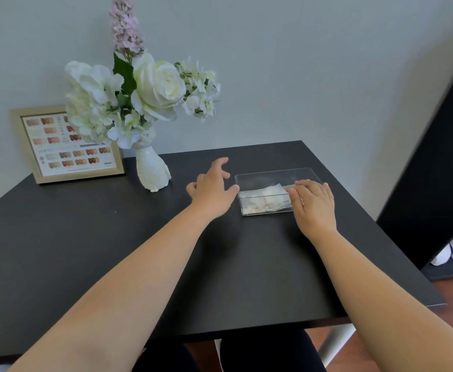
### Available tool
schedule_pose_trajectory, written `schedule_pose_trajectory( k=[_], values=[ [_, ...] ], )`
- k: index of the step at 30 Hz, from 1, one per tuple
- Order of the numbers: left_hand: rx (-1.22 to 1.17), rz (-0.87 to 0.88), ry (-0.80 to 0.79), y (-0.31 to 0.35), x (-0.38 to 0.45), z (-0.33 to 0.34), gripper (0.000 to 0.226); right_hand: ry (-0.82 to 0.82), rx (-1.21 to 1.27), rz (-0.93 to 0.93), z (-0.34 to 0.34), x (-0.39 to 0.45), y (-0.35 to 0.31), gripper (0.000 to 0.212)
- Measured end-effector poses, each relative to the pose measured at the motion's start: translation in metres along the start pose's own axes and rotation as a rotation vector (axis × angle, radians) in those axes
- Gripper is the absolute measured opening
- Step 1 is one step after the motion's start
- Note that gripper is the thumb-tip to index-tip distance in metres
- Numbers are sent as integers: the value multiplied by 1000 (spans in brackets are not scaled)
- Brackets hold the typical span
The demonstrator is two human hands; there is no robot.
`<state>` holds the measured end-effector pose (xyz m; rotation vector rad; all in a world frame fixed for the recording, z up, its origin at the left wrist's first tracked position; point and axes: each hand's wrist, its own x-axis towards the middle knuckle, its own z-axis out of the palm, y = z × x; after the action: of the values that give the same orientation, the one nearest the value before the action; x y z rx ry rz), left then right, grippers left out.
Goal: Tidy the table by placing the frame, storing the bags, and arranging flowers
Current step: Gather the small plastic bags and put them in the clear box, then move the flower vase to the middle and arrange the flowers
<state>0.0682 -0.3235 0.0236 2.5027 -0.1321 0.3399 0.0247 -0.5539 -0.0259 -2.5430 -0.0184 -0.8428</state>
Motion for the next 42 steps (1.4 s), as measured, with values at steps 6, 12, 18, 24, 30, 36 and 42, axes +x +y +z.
schedule_pose_trajectory(
  k=[6, 12, 18, 24, 30, 36, 42],
  values=[
    [63, -26, -66, -77, -26, -26, 56, 79, 85, 19, -5, -3, -12, 26],
    [256, -89, -168, -149, -47, -54, 58, 90, 208, -358, 2, -13, -76, 23],
    [396, -202, -304, -188, -50, -82, 76, -343, 266, -397, 60, -15, -148, 31],
    [424, -230, -324, -220, -35, -93, 84, -593, 208, -131, 124, 11, -178, 45],
    [413, -201, -312, -244, 11, -92, 83, -542, 200, -25, 173, 55, -203, 50],
    [137, -135, -194, -247, 54, -81, 80, -484, 345, 89, 203, 77, -222, 59],
    [-205, -142, -96, -243, 66, -80, 71, -489, 407, 105, 211, 81, -226, 52]
  ],
)
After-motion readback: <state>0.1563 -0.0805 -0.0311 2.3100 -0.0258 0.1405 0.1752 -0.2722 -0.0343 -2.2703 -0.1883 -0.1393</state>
